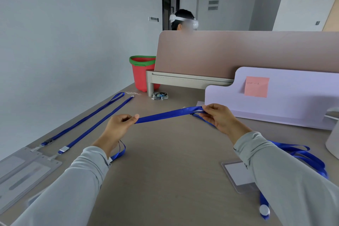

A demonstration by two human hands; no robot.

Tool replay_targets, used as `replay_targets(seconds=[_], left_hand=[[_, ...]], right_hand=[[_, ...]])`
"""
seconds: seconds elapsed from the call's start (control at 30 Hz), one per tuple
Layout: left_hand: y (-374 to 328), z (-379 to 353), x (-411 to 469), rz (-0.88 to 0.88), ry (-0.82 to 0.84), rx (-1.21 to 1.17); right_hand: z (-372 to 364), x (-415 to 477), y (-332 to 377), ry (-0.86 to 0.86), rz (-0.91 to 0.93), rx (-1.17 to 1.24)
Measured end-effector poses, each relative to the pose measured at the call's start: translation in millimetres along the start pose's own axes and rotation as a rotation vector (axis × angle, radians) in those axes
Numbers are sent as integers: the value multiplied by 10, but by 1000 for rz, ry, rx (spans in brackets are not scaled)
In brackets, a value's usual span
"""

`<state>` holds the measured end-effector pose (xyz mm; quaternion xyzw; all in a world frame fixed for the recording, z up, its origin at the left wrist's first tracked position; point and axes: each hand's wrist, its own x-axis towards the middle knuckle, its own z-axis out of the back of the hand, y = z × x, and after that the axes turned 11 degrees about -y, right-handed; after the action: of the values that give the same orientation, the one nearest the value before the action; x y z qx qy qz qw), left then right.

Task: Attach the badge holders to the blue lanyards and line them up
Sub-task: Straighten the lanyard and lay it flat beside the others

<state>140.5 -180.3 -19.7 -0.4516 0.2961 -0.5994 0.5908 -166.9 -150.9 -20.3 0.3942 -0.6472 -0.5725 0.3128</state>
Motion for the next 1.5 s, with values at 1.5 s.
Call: replay_targets(seconds=[1.5], left_hand=[[423, 499, 200, 141, 95, 312]], right_hand=[[-1237, 581, -390, -89, 99, -438]])
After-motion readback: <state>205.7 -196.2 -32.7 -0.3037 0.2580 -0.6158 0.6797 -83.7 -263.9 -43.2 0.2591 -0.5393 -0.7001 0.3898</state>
